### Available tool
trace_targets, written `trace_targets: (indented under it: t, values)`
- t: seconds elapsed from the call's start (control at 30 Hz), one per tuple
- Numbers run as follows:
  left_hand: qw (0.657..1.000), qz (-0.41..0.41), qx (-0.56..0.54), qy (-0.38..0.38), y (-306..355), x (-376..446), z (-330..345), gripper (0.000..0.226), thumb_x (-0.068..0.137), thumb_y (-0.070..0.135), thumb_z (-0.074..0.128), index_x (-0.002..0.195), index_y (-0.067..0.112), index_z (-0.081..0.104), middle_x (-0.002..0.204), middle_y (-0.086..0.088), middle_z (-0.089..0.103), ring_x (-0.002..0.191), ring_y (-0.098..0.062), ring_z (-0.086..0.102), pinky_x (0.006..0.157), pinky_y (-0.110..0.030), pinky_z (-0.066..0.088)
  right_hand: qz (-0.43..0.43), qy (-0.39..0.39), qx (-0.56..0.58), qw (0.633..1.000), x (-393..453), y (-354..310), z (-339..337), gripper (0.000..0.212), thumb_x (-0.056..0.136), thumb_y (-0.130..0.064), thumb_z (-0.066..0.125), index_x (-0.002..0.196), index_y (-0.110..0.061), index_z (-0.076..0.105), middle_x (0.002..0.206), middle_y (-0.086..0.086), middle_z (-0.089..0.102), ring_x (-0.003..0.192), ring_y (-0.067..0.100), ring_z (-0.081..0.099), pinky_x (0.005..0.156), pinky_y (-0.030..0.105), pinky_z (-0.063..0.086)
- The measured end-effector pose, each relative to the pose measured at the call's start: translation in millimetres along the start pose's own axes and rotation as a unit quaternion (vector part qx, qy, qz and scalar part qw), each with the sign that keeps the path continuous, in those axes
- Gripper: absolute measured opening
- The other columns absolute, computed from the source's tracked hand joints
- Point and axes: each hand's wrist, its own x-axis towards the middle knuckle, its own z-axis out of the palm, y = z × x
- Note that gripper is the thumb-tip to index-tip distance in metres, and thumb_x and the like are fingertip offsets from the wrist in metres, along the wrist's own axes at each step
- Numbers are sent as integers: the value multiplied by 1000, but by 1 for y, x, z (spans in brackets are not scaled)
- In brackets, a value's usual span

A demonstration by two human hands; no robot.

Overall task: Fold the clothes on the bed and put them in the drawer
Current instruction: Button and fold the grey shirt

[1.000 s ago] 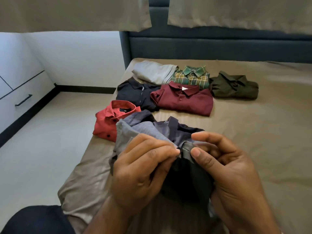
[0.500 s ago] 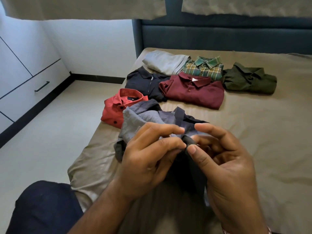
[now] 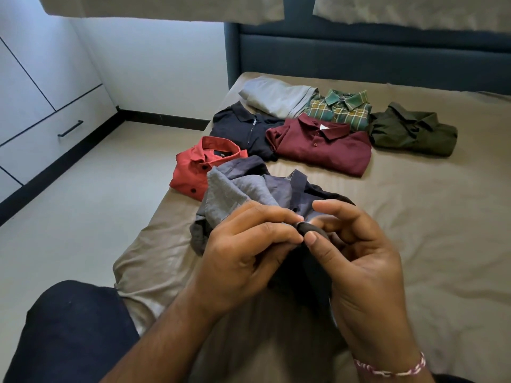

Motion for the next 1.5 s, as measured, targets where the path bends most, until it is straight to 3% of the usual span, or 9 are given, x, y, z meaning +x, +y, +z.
trace_targets:
  t: [0.3, 0.5, 0.67, 0.83, 1.07, 1.17, 1.33, 1.43, 1.5]
  values:
    - [992, -108, -61, 0, -4, -6, -4, 5, 88, 7, 81, 92, 6, 78, 103, -1, 71, 98, -18, 71, 81, -25, 55, -68, -48, -136, 987, -1, 6, 2, 40, 87, 7, 74, 118, -17, 69, 93, 2, 72, 85, 20, 73, 75, 21, 58]
    - [974, -195, -112, -10, -6, -8, -5, 31, 84, 3, 81, 110, 17, 74, 97, 6, 70, 83, -18, 67, 73, -36, 58, -99, -43, -203, 973, -2, 11, 1, 40, 87, 2, 76, 118, -21, 68, 93, -4, 70, 87, 19, 72, 77, 23, 58]
    - [972, -224, -72, 6, -7, -9, 0, 16, 83, 7, 83, 95, 18, 80, 92, 7, 74, 88, -19, 72, 73, -36, 58, -121, -17, -248, 961, -4, 19, 1, 33, 85, -1, 80, 110, -20, 69, 96, -6, 73, 91, 20, 74, 79, 32, 61]
    - [973, -224, -31, 46, -2, -11, 5, 17, 79, 5, 81, 87, 19, 76, 87, 10, 72, 81, -17, 70, 69, -28, 55, -147, -1, -274, 950, -5, 26, 4, 25, 84, -2, 81, 98, -19, 71, 95, -9, 73, 90, 18, 73, 77, 33, 60]
    - [987, -135, 53, 61, 0, -13, 1, 18, 81, -4, 81, 91, 9, 73, 96, 4, 68, 92, -10, 67, 81, -17, 49, -149, -52, -307, 938, -4, 30, 5, 22, 95, -12, 70, 115, -18, 76, 107, -9, 73, 104, 14, 70, 88, 26, 54]
    - [990, -110, 90, 23, -11, -16, -4, 9, 90, 8, 79, 96, 12, 76, 97, 6, 67, 90, -6, 65, 76, -22, 52, -104, -67, -311, 942, 1, 30, 1, 17, 96, -12, 72, 107, -24, 78, 102, -15, 77, 100, 9, 73, 85, 26, 57]
    - [978, -103, 138, -121, -41, -11, -34, 11, 93, 35, 74, 99, 27, 75, 92, 16, 64, 85, -1, 61, 71, -29, 53, -42, -60, -357, 931, 9, 26, -14, 15, 83, -20, 85, 76, -29, 74, 74, -14, 73, 69, 8, 68, 61, 26, 55]
    - [972, -107, 125, -170, -53, -9, -55, 6, 90, 26, 74, 96, 25, 74, 93, 21, 61, 85, 3, 59, 74, -18, 47, 12, -84, -343, 935, 16, 21, -25, 17, 78, -20, 88, 73, -19, 72, 71, -5, 70, 66, 15, 66, 58, 30, 53]
    - [967, -122, 142, -172, -59, -10, -67, 8, 90, 19, 75, 95, 24, 74, 95, 16, 64, 87, -2, 62, 75, -20, 50, 42, -110, -342, 932, 19, 16, -32, 17, 78, -20, 88, 73, -19, 72, 70, -2, 69, 65, 17, 65, 54, 29, 52]
